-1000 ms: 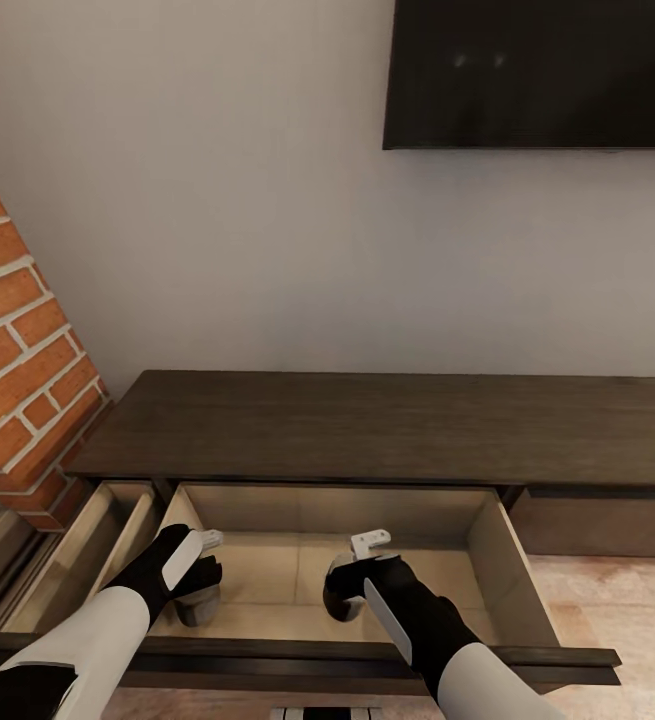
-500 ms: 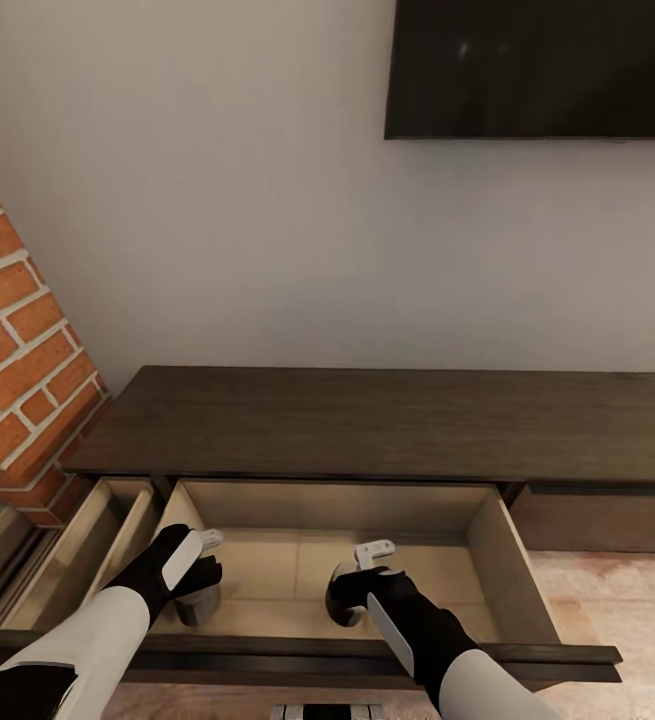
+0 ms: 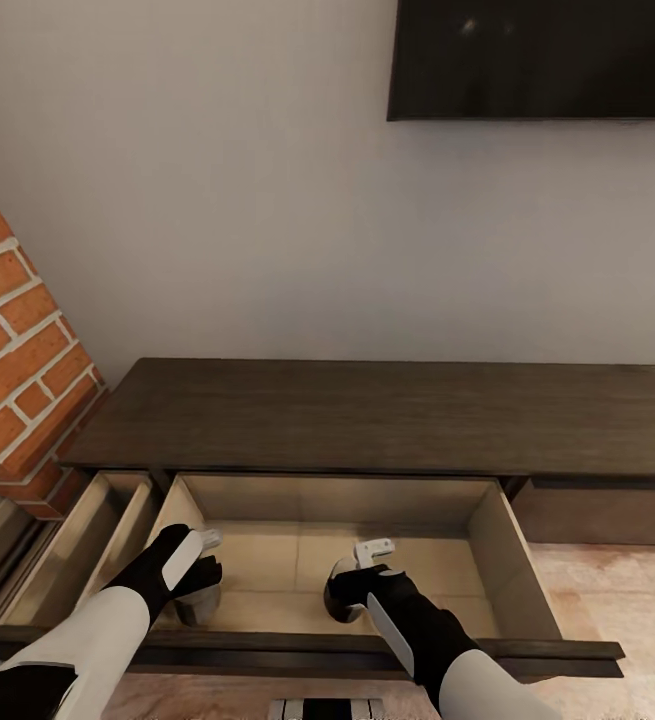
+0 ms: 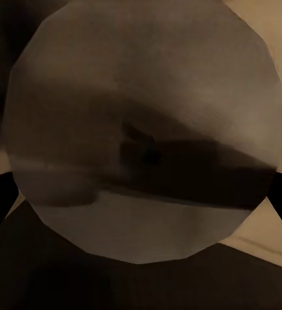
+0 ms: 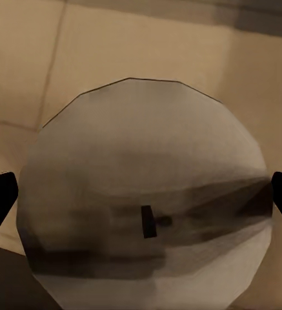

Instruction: Place each of the two pumpkins and all three candles from the living room inside a cabinet in the living room (use any cabinet), then make sure every cabinet is closed, and position the cauldron so it is next to a table in the living room.

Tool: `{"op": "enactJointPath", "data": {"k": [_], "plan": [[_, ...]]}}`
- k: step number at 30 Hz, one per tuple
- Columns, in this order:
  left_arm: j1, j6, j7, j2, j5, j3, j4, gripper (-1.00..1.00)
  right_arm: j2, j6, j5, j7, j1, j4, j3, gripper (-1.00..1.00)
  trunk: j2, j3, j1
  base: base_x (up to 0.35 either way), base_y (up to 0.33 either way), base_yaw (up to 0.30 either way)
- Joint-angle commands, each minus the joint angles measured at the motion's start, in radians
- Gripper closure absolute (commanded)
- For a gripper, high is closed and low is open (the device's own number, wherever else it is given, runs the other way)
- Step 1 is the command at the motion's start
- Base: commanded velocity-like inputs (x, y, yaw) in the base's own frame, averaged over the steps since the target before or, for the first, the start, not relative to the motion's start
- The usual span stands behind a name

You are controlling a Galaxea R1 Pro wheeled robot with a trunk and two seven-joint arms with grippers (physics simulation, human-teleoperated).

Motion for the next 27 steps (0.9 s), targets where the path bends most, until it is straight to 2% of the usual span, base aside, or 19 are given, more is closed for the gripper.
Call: {"op": "enactJointPath", "data": {"k": [1,10,20,27], "plan": [[0.000,0.000,0.000,0.000,0.000,0.000,0.000,1.00,0.000,0.000,0.000,0.000,0.000,0.000,0.000,1.00,0.000,-0.004,0.000,0.000,0.000,0.000],[0.000,-0.002,0.000,0.000,0.000,0.000,0.000,1.00,0.000,0.004,0.000,-0.013,0.000,-0.001,0.001,1.00,-0.002,-0.039,0.004,0.000,0.000,0.000],[0.000,-0.005,0.000,0.000,0.000,0.000,0.000,1.00,0.000,0.005,0.001,-0.013,0.000,-0.002,0.000,1.00,-0.002,-0.039,0.004,0.000,0.000,0.000],[0.002,-0.087,0.000,-0.008,0.000,-0.006,0.016,1.00,0.000,0.004,0.001,-0.013,0.000,-0.002,0.001,1.00,-0.002,-0.039,0.004,0.000,0.000,0.000]]}}
